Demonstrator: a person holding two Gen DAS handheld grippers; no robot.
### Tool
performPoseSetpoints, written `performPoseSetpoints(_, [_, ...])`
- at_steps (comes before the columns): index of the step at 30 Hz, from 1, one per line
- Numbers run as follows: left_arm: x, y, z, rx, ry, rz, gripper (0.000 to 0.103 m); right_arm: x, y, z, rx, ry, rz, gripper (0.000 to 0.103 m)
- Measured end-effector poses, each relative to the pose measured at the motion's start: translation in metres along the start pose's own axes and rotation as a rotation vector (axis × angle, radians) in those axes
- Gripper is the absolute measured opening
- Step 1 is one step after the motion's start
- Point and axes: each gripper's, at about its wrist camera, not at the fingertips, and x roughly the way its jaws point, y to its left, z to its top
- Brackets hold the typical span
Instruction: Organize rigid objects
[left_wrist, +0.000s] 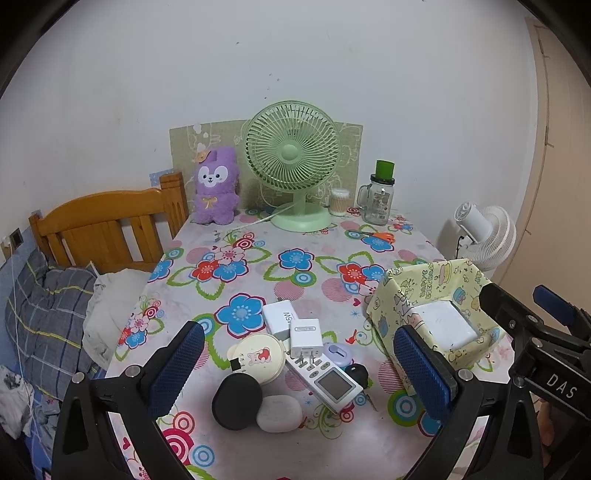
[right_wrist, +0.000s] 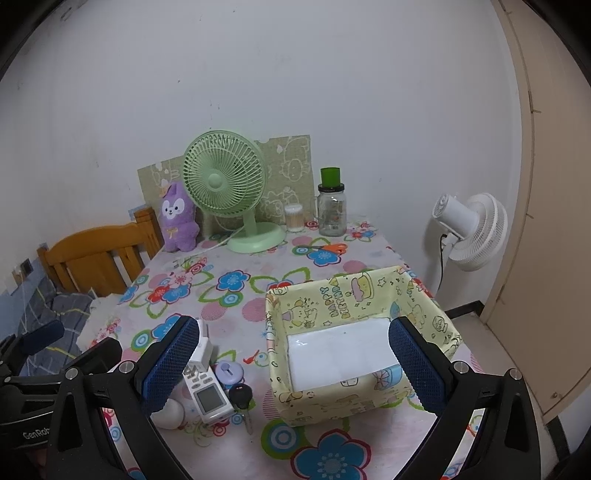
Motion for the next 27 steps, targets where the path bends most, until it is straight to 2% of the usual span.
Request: performPoseSetpoints(27, [-0.0023,-0.0011,-0.0017,0.008,-0.006,0.008,0.103,-0.0038,-0.0005,-0.0023,-0.004,-0.002,-0.013,0.103])
